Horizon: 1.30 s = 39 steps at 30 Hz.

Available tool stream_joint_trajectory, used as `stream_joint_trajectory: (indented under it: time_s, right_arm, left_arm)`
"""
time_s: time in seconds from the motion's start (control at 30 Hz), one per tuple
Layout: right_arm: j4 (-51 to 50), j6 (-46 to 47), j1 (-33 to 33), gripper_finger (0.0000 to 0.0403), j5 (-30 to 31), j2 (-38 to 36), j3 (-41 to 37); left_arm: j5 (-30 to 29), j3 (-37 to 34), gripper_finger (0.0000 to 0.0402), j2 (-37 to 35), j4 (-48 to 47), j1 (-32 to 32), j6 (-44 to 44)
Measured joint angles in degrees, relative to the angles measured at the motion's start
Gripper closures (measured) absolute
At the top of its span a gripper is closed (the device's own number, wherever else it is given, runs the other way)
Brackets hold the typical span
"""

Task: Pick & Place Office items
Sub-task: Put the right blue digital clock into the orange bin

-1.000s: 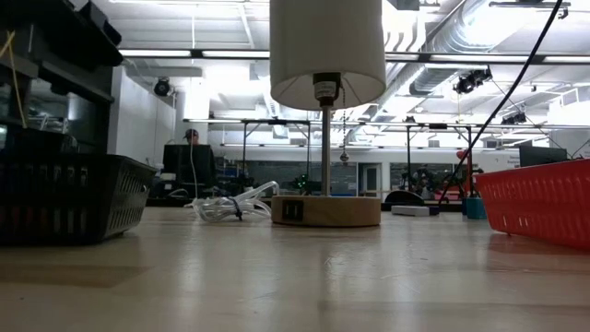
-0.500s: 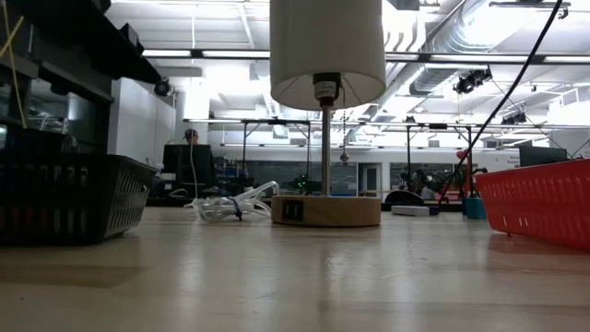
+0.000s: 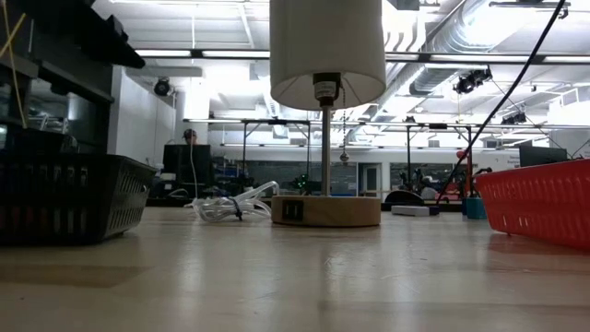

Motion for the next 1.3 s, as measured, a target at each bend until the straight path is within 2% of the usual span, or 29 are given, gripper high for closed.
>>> stream_joint_trajectory:
  time_s: [0.27, 0.43, 0.83, 1.07, 1.3]
  right_arm:
    - [-5.98, 9.25, 4.09, 0.0195, 6.79, -0.02, 0.00]
    - [-6.94, 15.09, 7.05, 0.0195, 11.06, -0.11, -1.36]
    - [-6.16, 23.21, 8.05, 0.0195, 11.60, -0.09, -7.08]
    - [-3.68, 26.59, 8.60, 0.0195, 12.65, -0.07, -11.21]
    - [-1.03, 26.62, 8.94, 0.0195, 14.14, -0.07, -12.97]
  left_arm:
    - [-0.33, -0.23, 0.0202, -3.56, -6.07, 1.43, 1.18]
    - [-0.65, -3.34, 0.0202, -4.36, -6.85, 1.59, -1.24]
    - [-0.48, -4.57, 0.0202, -4.15, -9.88, 1.58, -4.00]
    - [-1.82, -5.79, 0.0202, -11.06, -8.72, -0.41, -1.17]
    - [-3.72, -13.38, 0.0202, -22.97, -1.53, -2.58, 2.52]
